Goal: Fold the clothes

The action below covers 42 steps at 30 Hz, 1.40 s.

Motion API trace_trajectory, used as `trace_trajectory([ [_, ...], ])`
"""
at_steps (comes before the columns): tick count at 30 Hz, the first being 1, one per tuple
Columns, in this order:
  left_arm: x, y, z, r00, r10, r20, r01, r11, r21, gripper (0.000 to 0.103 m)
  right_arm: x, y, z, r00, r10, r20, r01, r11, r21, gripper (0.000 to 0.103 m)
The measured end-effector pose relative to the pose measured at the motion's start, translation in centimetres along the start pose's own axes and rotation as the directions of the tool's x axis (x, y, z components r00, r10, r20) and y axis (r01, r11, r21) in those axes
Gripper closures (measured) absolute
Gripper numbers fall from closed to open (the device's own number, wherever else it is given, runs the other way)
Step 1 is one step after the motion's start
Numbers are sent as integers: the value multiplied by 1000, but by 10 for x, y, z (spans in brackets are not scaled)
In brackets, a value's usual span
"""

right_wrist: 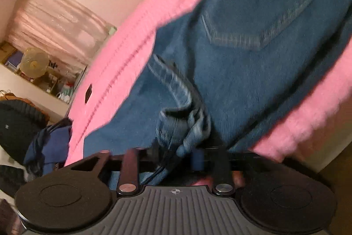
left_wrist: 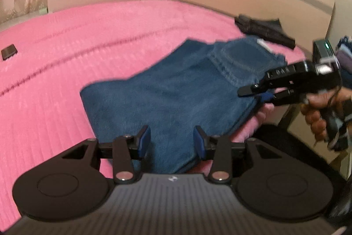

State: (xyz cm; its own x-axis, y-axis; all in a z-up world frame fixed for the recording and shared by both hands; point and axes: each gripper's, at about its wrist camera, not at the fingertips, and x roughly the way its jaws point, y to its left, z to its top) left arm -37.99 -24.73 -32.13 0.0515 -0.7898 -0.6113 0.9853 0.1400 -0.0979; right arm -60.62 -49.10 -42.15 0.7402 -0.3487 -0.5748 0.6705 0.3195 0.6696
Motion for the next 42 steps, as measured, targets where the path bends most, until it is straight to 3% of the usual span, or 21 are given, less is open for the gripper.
trace_trajectory([
  [4,14,13,6,999,26,-45,-26,1000,-12,66,-33,9,-2,983,-109,145,121,990,-76,55],
  [7,39,17,-3,990,30,-140,-30,1000,0,67,-48,27,-8,979,-52,197,88,980,-180,55],
  [11,46,13,-9,989,42,-139,-37,999,40,66,-30,44,-28,995,68,71,-41,946,-323,55],
  [15,32,21,1,994,9,-108,-10,1000,-8,68,1,26,-41,999,8,-48,-23,953,-302,59],
  [18,24,34,14,999,22,-42,-23,999,-33,68,-3,32,-44,999,-23,-42,7,939,-344,59],
  [21,36,54,28,998,56,-26,-58,996,-61,69,-4,31,-44,999,-32,-44,15,941,-338,59],
  [26,82,82,32,989,80,-126,-90,993,-77,69,12,60,-18,999,-28,-23,20,955,-297,59],
  [30,92,82,27,989,85,-120,-90,995,-39,69,27,70,11,999,-37,10,38,941,-337,58],
  [36,86,83,26,991,76,-113,-84,994,-69,69,90,57,57,994,-48,-94,16,950,-312,59],
  [38,79,81,26,990,87,-114,-96,992,-77,71,84,56,65,994,-29,-108,-3,957,-290,58],
  [42,52,73,23,992,89,-89,-98,990,-99,69,36,48,63,999,-17,-35,6,954,-298,58],
])
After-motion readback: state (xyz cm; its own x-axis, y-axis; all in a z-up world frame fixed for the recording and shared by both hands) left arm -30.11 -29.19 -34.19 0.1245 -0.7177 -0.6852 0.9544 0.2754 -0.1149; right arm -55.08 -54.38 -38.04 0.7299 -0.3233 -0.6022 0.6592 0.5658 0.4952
